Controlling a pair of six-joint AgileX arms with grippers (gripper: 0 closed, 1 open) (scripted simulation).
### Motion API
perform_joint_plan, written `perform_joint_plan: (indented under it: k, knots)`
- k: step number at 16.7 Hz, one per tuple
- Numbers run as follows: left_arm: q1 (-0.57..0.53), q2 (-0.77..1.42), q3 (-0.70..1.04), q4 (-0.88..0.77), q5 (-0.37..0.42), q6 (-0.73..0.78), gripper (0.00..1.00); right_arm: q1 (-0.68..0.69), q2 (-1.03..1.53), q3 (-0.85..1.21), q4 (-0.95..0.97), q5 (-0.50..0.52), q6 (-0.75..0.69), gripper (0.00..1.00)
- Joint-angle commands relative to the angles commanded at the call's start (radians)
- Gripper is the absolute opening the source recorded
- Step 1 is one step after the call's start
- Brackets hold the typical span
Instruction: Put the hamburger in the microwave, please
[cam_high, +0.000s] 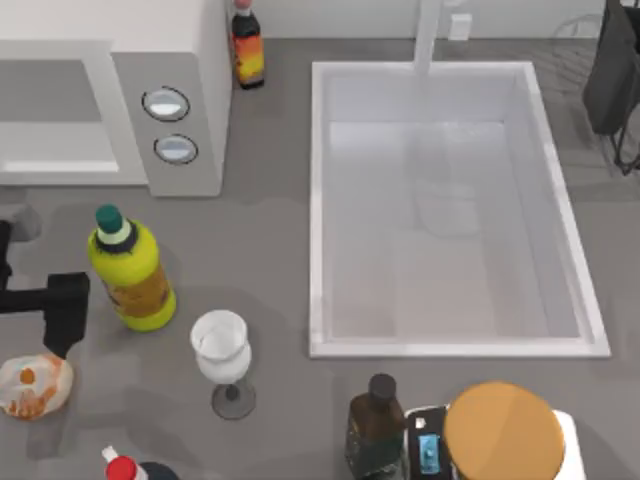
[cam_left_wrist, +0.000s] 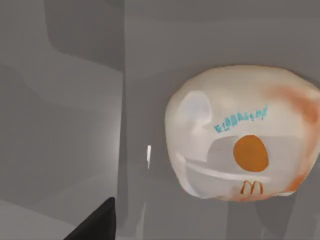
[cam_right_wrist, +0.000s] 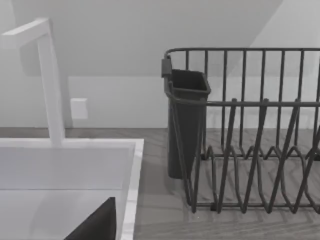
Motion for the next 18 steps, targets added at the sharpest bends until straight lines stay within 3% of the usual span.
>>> perform_joint_plan:
  k: [4, 10, 15, 18]
  knots:
    - [-0.001, 0.045, -0.039, 0.069, 0.0, 0.002, 1.0, 0.0, 0.0, 0.0, 0.0, 0.0, 0.0, 1.0]
    - [-0.001, 0.169, -0.157, 0.331, 0.0, 0.004, 1.0, 0.0, 0.0, 0.0, 0.0, 0.0, 0.0, 1.0]
    - [-0.001, 0.185, -0.173, 0.355, 0.0, 0.004, 1.0, 0.0, 0.0, 0.0, 0.0, 0.0, 0.0, 1.0]
    - [-0.001, 0.185, -0.173, 0.355, 0.0, 0.004, 0.77, 0.0, 0.0, 0.0, 0.0, 0.0, 0.0, 1.0]
